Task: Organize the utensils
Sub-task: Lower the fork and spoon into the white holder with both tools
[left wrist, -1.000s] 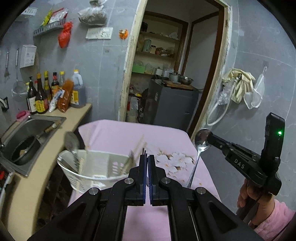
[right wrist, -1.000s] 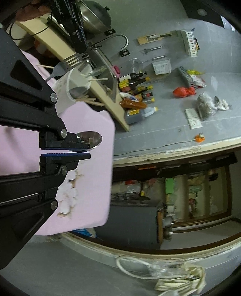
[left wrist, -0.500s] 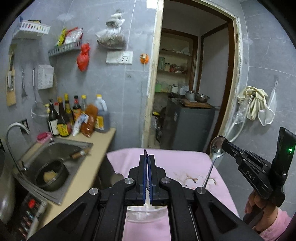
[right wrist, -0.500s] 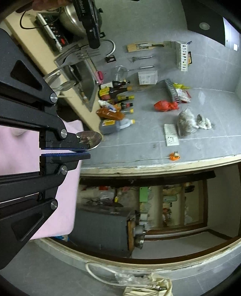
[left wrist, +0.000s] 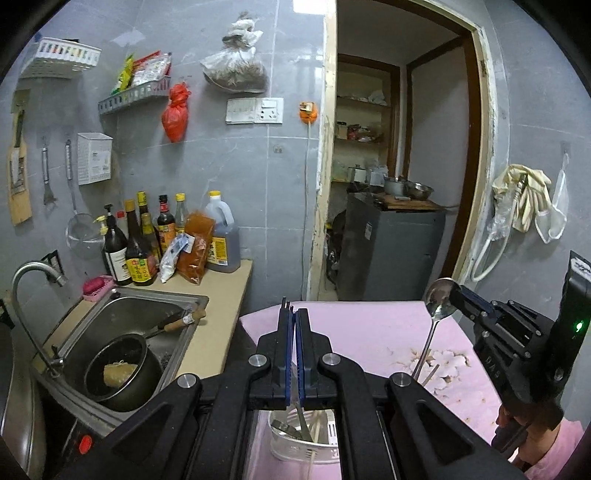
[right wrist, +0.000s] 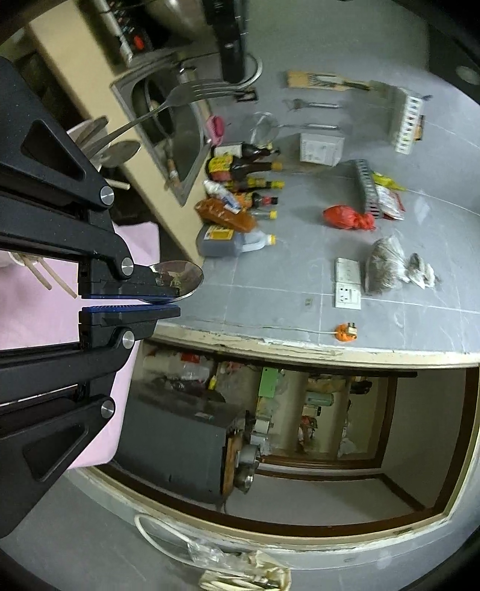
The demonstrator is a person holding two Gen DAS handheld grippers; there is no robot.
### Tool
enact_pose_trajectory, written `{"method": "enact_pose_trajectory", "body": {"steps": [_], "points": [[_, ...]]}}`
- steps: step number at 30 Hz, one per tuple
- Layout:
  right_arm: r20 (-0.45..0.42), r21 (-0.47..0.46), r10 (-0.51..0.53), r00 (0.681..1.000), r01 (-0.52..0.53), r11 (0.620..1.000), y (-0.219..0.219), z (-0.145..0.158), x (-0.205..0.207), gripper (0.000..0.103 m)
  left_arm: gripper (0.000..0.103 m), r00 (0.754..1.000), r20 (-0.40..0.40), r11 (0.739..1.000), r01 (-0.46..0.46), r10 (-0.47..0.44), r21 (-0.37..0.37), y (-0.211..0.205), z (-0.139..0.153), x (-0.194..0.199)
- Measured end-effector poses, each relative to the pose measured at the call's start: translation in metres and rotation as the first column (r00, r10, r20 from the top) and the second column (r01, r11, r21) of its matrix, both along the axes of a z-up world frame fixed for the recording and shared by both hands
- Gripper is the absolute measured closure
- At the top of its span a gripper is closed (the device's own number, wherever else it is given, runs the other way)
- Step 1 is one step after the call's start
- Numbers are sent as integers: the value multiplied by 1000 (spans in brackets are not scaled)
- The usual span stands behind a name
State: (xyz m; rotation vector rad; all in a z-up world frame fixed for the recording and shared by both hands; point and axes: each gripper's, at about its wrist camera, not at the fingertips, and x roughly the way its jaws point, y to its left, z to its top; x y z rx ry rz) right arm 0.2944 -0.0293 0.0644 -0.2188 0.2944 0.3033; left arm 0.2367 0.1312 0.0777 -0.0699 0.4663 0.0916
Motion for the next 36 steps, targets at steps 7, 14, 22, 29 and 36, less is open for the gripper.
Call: {"method": "enact_pose_trajectory", "body": {"steps": [7, 14, 22, 29, 36], "points": [[2, -70, -47, 999, 47, 996, 13, -15, -3, 101, 101, 996, -9, 995, 91, -91, 39, -10, -14, 12], [1, -88, -79, 997, 79, 993, 18, -20, -5, 101, 101, 990, -9, 989, 141, -141, 39, -11, -20, 18], [-16, -96, -89, 996, 87, 992, 24, -25, -2, 101, 101, 988, 26, 989, 149, -150, 19, 3, -4, 8], [-16, -98, -91, 996, 89, 991, 25, -25, -1, 101, 101, 991, 61, 993, 113, -115, 37, 23, 12, -6], [-19, -114, -96, 995, 93, 989, 31, -33, 2, 101, 101, 996, 35, 993, 80, -83, 83, 22, -4, -5]]}}
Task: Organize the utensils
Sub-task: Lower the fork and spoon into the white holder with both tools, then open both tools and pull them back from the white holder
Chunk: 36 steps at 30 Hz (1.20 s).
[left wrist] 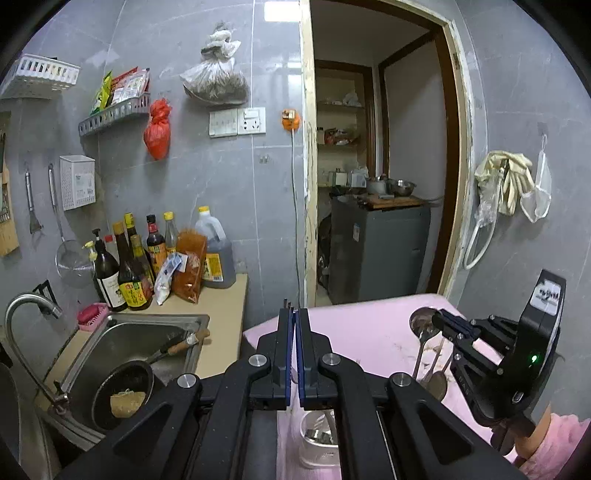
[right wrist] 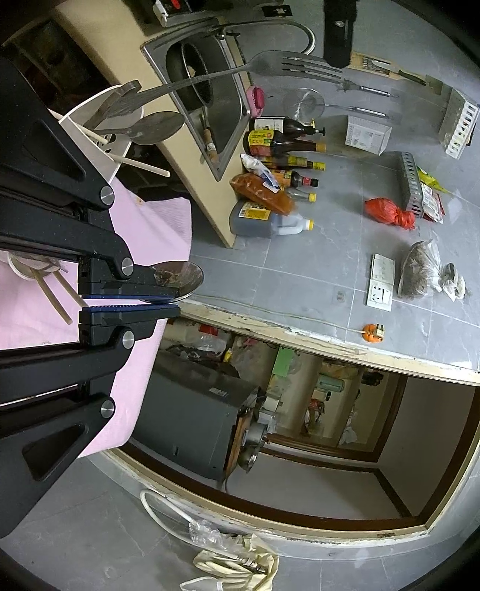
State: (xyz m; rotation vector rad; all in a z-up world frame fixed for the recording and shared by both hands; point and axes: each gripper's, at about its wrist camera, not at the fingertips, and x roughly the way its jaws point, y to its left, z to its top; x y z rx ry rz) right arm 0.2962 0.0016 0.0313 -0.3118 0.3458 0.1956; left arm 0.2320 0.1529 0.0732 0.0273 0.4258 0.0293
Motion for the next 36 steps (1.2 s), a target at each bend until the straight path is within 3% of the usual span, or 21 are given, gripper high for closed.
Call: {"method": "enact_pose_trajectory", "body": {"steps": [8, 14, 20, 22, 26, 31, 36], "points": [[-20, -8, -2, 1000, 2, 1000, 3, -13, -2, 101, 100, 998, -51, 999, 33, -31, 30, -15, -32, 7], [-60, 14, 8, 998, -7, 1000, 2, -19, -6, 99, 99, 990, -128, 998, 63, -64, -17, -14, -51, 15], [-95, 70, 10, 995, -4, 998, -4, -19, -13, 91, 99, 973, -184, 983, 109, -136, -147, -4, -63, 22], [-100, 95, 8, 995, 1, 995, -6, -18, -16, 83, 99, 970, -189, 977, 119, -152, -175, -1, -66, 22], [-111, 148, -13, 994, 30, 988, -14, -14, -23, 83, 98, 964, -194, 961, 130, -180, -245, 3, -69, 21], [-106, 213, -43, 993, 65, 975, -32, -8, -39, 66, 98, 969, -164, 957, 142, -188, -254, -5, -65, 12], [-113, 285, -71, 991, 101, 953, -59, -5, -56, 62, 98, 970, -148, 953, 151, -194, -263, -20, -63, -2]]}}
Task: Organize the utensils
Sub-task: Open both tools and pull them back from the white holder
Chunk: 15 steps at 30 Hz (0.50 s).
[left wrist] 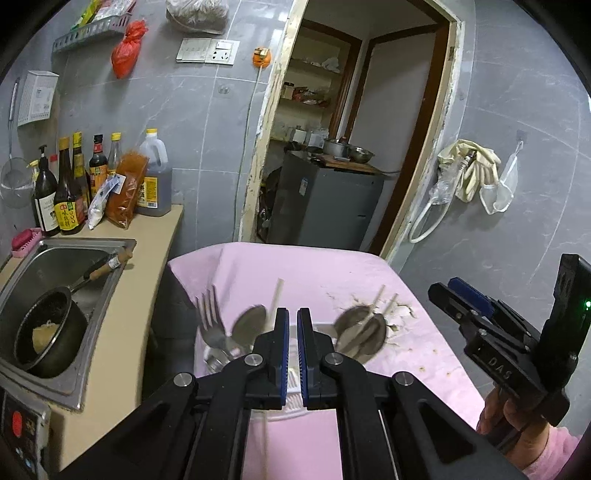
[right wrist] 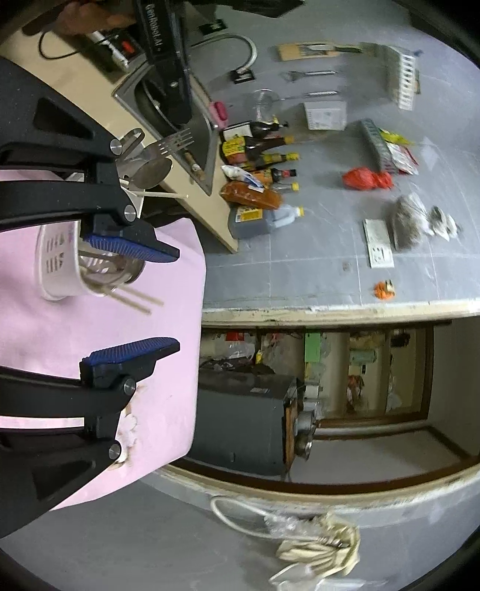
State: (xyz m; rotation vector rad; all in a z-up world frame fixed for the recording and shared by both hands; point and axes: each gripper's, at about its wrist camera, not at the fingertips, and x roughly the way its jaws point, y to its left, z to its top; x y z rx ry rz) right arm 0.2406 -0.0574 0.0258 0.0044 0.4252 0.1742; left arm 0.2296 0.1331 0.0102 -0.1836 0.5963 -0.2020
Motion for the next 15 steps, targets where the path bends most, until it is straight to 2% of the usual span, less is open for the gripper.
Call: {"method": "enact_pose_trajectory", "body": {"steps": [4, 5, 6, 8, 13, 15], "points": [[-4, 51, -26, 1000, 26, 998, -21, 0, -15, 54, 94, 1000, 18, 1000, -1, 2, -27, -13, 2, -20], [-4, 59, -30, 1000, 30, 998, -26, 0, -20, 53, 84, 1000, 23, 1000, -3, 4, -31, -16, 2, -25], [-4, 67, -34, 999, 34, 997, -31, 0, -25, 51, 67, 999, 31, 999, -10, 11, -37, -20, 3, -30], [-2, 79, -42, 999, 42, 996, -41, 1, -36, 46, 50, 997, 61, 998, -34, 38, -60, -26, 4, -45], [-2, 92, -51, 999, 51, 994, -66, 6, -67, 38, 48, 995, 79, 994, -57, 64, -90, -40, 3, -76], [0, 96, -51, 999, 51, 994, -75, 7, -82, 32, 39, 994, 81, 994, -68, 75, -86, -47, 0, -90]]}}
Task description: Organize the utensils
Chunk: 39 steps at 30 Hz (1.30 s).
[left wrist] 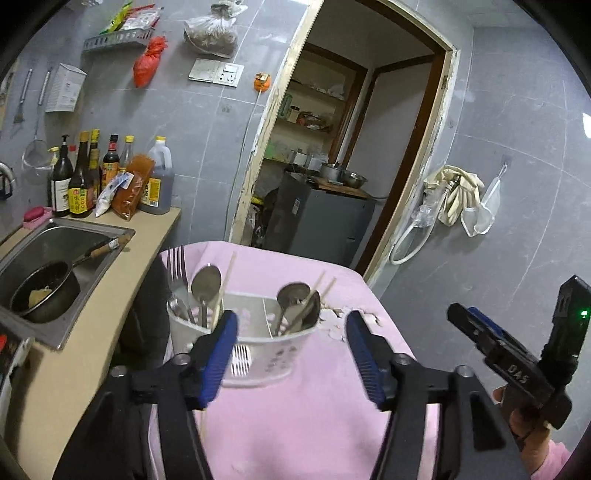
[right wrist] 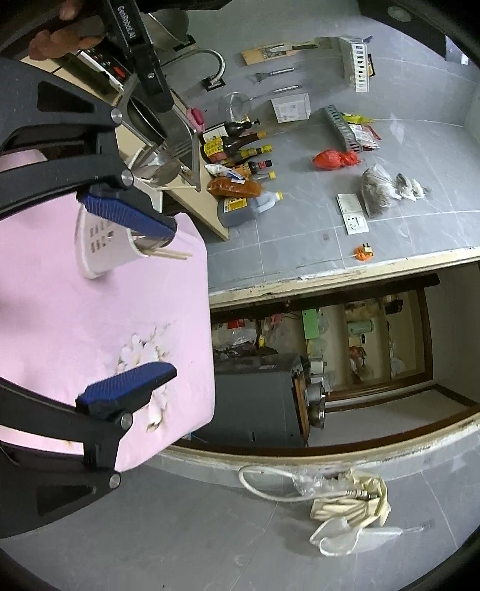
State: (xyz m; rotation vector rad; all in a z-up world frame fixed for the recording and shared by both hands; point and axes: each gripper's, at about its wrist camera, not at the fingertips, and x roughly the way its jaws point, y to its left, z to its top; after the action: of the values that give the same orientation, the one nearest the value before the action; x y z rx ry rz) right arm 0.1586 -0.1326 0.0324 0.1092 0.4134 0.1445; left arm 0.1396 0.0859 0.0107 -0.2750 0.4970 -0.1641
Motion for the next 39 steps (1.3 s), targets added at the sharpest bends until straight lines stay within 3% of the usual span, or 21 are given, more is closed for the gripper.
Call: {"method": "enact_pose_trajectory", "body": {"steps": [6, 12, 14, 22, 39], "points": [[-9, 15, 12, 1000, -11, 1000, -23, 0, -45, 19, 18, 999, 3, 999, -35, 35, 13, -15, -9, -43], [-14, 25, 25, 1000, -24, 999, -39, -9, -84, 6, 4, 997, 3, 996, -73, 73, 46, -30, -20, -84], [-13, 23, 25, 1000, -24, 999, -42, -13, -95, 1, 2, 996, 7, 995, -89, 89, 51, -34, -23, -95], [-28, -4, 21, 999, -21, 1000, -57, -25, -131, 1, 1, 993, -5, 990, -120, 120, 79, -47, -35, -126], [-30, -13, 27, 999, -27, 1000, -66, -25, -146, 1, 1, 991, -1, 985, -131, 132, 109, -56, -34, -139]]}}
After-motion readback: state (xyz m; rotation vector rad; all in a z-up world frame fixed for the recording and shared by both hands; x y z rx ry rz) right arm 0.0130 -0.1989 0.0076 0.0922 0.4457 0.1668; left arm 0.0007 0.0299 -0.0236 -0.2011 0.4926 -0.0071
